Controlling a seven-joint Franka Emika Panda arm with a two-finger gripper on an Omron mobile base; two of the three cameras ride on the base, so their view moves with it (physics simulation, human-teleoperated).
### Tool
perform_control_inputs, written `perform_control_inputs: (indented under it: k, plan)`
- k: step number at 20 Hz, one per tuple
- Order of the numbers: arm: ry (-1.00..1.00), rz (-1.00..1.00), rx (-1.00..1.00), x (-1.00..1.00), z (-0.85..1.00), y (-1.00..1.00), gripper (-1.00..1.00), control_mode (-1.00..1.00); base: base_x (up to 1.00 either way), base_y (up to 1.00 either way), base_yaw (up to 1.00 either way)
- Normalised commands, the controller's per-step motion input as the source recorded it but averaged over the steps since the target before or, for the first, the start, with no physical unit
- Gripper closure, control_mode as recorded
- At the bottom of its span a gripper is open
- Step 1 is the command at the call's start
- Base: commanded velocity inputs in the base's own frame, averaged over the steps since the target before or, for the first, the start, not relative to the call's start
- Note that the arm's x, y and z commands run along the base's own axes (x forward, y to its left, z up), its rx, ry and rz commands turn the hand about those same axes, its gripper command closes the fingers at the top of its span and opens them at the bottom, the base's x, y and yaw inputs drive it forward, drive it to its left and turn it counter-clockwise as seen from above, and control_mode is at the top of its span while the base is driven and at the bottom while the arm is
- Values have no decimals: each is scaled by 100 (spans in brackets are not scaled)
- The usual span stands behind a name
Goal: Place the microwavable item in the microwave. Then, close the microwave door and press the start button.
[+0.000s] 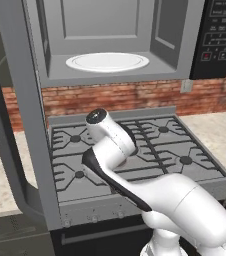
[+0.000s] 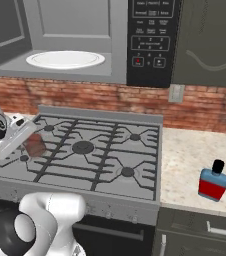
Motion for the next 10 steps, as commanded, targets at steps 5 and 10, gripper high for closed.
perform_control_inputs:
  k: [5,10]
  plan:
    - [0,0,0,0,0,0,100,100,0,0,0]
    - [-7,7,0,0,13,-4,100,-100,0,-1,1]
